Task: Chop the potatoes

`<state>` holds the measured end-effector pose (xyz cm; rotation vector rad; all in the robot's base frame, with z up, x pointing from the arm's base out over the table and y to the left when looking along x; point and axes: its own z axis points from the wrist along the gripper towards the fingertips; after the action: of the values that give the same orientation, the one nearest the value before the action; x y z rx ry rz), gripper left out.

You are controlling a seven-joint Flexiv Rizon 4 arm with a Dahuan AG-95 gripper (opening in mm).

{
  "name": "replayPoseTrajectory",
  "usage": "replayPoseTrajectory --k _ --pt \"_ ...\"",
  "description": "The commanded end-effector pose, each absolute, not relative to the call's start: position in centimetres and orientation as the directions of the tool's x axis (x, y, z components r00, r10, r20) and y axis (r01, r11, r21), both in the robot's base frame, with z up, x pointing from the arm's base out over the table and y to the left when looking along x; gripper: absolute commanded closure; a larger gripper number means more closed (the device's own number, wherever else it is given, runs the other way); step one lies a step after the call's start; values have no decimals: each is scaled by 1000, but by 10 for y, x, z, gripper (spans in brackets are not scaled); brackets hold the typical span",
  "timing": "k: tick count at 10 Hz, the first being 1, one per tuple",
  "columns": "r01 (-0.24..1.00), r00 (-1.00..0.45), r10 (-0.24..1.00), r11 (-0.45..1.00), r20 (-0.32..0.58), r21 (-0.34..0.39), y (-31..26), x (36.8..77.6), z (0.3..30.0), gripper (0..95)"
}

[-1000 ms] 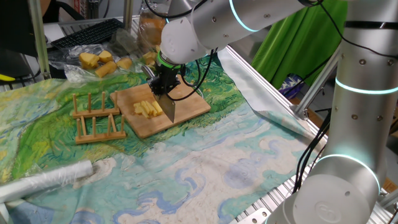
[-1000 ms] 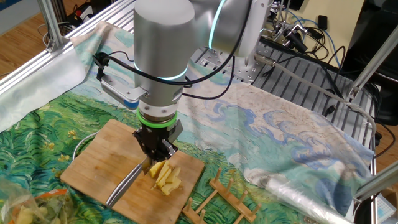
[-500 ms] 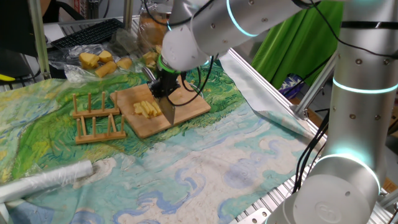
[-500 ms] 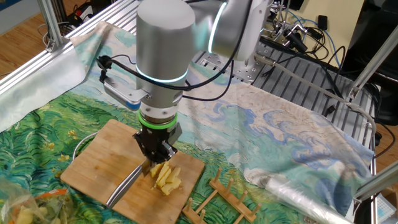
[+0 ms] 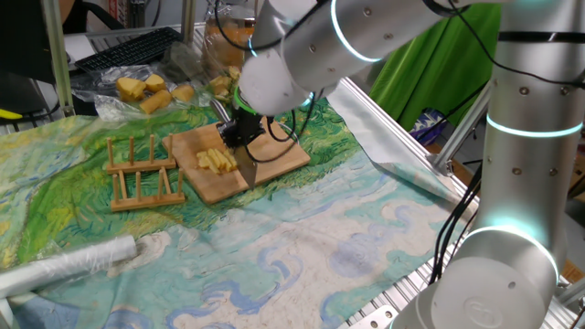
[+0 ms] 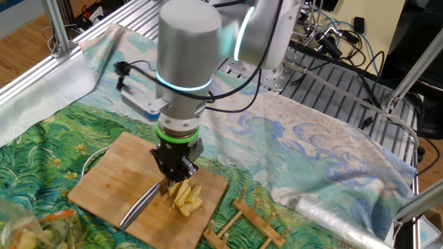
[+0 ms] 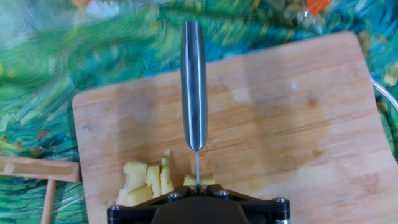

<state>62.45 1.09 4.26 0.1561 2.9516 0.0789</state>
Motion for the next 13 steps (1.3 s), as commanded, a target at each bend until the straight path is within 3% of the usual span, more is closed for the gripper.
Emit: replayPoseTrajectory --k 1,3,8,11,13 --pt "97 -983 102 994 -153 40 11 625 39 950" --pt "100 -985 105 994 -138 40 10 623 57 950" --pt "97 -984 98 995 -148 15 12 628 70 950" --pt "98 -984 100 995 -150 18 12 631 71 950" --pt "102 -981 106 994 -160 34 14 633 55 950"
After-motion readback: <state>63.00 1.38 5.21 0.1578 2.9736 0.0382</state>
